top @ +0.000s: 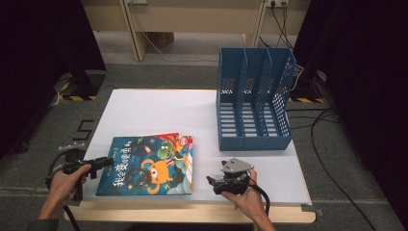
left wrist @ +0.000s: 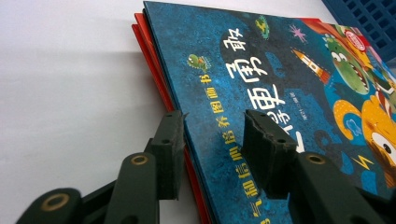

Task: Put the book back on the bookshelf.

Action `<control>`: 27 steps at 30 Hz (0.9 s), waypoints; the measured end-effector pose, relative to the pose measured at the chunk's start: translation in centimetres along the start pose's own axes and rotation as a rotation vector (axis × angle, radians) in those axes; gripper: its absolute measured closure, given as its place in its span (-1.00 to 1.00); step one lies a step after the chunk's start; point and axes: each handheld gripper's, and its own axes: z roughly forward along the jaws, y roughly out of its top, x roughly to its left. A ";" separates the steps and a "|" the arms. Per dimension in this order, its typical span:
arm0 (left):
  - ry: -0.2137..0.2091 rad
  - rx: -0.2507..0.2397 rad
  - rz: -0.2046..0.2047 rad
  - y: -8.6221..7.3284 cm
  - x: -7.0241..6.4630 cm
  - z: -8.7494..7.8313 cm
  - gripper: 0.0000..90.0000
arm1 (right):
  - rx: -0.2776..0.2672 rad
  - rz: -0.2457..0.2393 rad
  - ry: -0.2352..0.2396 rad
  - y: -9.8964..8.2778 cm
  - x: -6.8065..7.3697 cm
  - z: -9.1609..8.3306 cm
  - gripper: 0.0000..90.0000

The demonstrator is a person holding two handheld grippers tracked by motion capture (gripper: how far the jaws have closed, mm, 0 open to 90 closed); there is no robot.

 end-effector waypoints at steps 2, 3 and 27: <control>0.008 0.002 0.001 0.0 -0.1 0.0 0.30 | -0.014 -0.003 0.030 0.8 1.1 1.0 -0.47; 0.016 0.000 0.005 0.0 -0.3 0.0 0.30 | -0.015 0.002 0.049 1.1 1.4 1.3 -0.46; -0.096 -0.011 0.004 0.2 -2.8 0.8 0.28 | 0.023 0.089 0.030 1.5 0.6 1.8 -0.18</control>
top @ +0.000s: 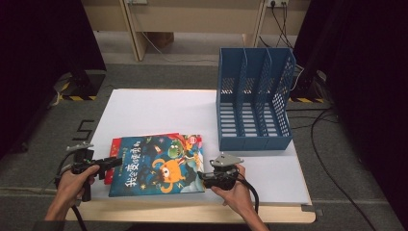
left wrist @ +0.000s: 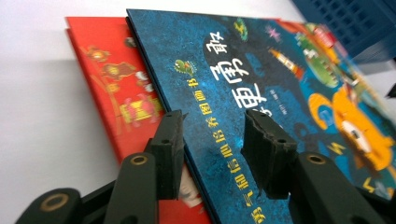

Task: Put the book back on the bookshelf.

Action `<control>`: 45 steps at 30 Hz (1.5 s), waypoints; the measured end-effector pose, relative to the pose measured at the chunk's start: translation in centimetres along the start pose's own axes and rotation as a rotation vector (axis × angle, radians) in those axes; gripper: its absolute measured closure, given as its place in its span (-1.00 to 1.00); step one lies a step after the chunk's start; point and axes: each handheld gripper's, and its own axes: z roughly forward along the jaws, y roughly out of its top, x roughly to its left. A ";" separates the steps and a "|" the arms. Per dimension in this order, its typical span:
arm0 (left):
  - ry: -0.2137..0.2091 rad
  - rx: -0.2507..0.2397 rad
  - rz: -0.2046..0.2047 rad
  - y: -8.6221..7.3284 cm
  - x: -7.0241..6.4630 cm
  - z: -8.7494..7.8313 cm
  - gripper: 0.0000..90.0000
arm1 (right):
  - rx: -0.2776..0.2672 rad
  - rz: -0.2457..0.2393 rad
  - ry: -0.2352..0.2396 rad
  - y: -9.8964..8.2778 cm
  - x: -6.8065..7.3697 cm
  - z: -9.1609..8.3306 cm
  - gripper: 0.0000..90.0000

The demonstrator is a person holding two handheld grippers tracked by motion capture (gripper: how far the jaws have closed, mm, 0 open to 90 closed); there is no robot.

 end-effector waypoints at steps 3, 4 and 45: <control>0.004 0.020 0.005 0.1 -0.1 0.2 0.26 | 0.002 0.013 0.004 -0.1 -0.2 -0.1 -0.18; 0.005 0.023 0.002 0.2 -0.2 0.3 0.19 | 0.009 0.003 -0.002 0.0 -0.1 -0.1 -0.18; -0.181 -0.073 -0.037 3.4 -5.1 -0.3 0.47 | 0.048 -0.024 -0.033 -1.7 -1.7 0.9 -0.36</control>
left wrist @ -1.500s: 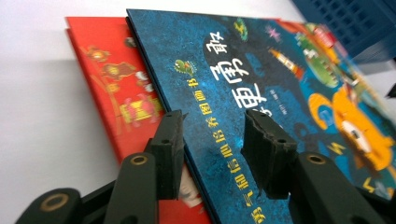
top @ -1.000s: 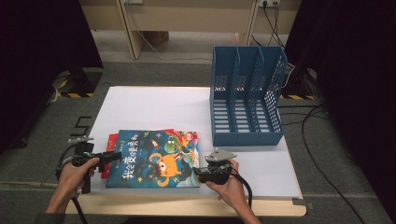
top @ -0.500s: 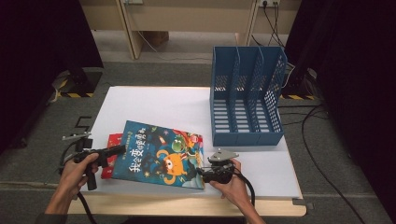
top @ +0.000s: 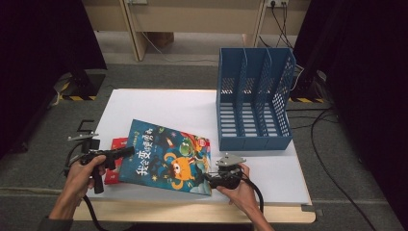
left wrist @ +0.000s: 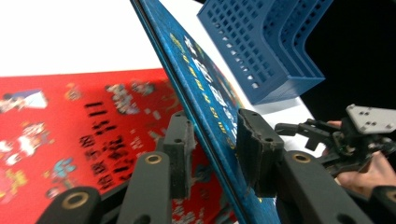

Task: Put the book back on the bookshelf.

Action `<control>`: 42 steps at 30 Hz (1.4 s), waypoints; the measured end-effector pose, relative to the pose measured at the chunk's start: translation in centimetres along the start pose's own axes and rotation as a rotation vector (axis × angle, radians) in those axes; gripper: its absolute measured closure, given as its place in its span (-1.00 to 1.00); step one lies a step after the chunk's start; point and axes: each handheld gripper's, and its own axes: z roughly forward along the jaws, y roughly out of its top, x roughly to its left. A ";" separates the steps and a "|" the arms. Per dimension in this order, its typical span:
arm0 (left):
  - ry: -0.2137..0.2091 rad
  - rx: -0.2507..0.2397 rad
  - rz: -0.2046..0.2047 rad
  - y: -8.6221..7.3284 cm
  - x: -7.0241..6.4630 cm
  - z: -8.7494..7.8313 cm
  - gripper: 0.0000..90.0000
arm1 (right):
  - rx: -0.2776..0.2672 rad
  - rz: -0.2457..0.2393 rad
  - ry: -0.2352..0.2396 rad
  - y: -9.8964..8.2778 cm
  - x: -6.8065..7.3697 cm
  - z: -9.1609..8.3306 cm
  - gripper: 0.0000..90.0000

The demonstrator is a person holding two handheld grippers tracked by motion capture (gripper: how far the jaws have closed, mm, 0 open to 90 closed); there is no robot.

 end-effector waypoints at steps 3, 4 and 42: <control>0.017 0.024 0.015 0.6 -0.7 0.0 0.47 | -0.033 -0.029 -0.002 0.3 0.9 -0.5 -0.38; 0.023 0.031 0.018 0.9 -1.0 0.0 0.47 | -0.077 -0.063 0.007 0.8 2.1 -1.2 -0.38; -0.012 0.013 0.108 3.6 -7.2 1.1 0.21 | -0.263 -0.341 -0.259 6.6 14.4 1.2 0.02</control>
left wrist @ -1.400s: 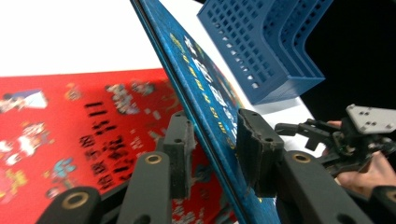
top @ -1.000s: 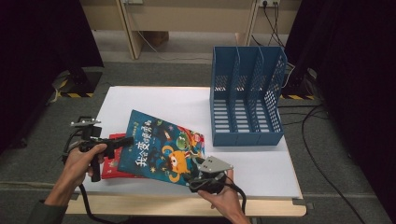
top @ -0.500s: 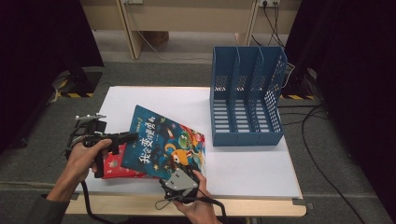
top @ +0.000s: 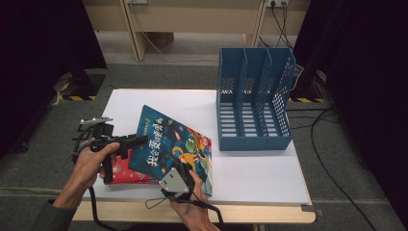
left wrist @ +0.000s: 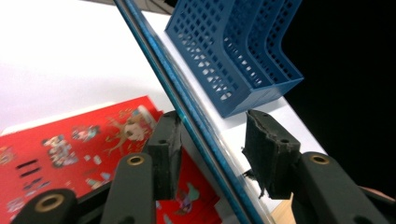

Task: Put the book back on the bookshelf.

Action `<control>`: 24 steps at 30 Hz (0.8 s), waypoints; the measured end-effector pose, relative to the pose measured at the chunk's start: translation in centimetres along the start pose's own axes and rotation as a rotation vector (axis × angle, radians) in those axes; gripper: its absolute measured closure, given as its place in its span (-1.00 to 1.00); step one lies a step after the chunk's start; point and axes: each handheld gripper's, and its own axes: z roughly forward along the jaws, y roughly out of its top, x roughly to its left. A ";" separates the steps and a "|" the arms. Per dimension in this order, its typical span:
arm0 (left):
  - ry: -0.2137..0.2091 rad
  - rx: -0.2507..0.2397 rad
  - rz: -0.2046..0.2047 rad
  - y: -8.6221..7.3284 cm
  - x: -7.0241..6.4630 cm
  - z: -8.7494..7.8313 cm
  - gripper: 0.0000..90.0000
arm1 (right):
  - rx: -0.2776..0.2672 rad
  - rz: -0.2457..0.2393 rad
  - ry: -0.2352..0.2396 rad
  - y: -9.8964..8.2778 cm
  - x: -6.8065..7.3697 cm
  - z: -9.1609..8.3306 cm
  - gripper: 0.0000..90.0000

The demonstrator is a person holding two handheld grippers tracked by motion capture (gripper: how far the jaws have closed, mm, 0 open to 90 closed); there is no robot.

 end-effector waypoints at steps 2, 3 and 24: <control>-0.018 -0.004 -0.002 0.0 -0.2 0.1 0.15 | 0.007 -0.047 -0.019 0.1 0.1 -0.4 0.09; -0.029 -0.007 -0.001 0.0 -0.4 0.2 0.15 | 0.004 -0.035 -0.025 0.0 0.1 -0.7 0.11; -0.303 -0.061 -0.177 -0.5 0.1 0.9 -0.42 | -0.113 0.146 -0.053 -0.6 -5.6 -4.7 0.55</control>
